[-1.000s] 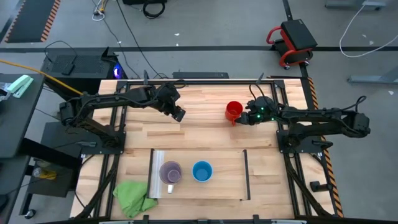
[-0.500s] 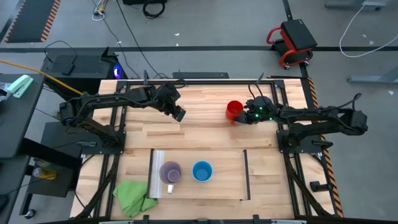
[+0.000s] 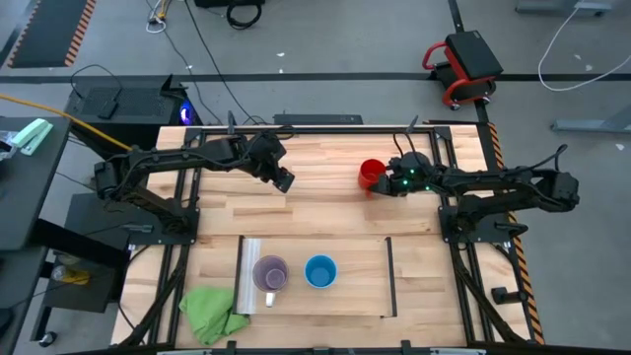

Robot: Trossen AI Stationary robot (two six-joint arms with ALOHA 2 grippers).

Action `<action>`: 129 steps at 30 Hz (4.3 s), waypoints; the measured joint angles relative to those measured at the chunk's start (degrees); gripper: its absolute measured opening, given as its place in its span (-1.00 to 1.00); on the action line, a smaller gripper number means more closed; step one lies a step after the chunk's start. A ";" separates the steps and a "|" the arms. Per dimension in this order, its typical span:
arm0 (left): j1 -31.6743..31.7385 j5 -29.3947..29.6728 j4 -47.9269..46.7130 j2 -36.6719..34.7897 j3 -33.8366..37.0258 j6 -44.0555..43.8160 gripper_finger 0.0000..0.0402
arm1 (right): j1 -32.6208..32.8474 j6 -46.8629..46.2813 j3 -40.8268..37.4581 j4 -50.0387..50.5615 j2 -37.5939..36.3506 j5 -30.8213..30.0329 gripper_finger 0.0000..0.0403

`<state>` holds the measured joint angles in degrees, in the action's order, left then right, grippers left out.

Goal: Stack small to large cups/mugs on shelf
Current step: Put the red mug on the shelf

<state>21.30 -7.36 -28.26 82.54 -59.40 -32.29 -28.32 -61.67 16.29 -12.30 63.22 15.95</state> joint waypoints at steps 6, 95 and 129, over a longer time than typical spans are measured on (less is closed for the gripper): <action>0.07 0.01 0.16 0.02 -0.01 0.00 -0.48 | 0.00 -1.19 0.00 -1.48 0.00 0.00 -0.57; 12.20 -16.79 10.27 7.21 -5.42 8.49 -0.48 | -8.04 8.74 29.66 33.49 18.49 -20.44 -0.99; 9.60 -14.27 8.34 7.21 -5.35 8.95 -0.48 | -6.10 19.41 46.77 47.92 13.99 -10.76 -0.81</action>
<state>30.89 -21.64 -19.92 89.76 -64.75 -23.35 -34.41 -42.26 63.07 35.61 77.21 5.19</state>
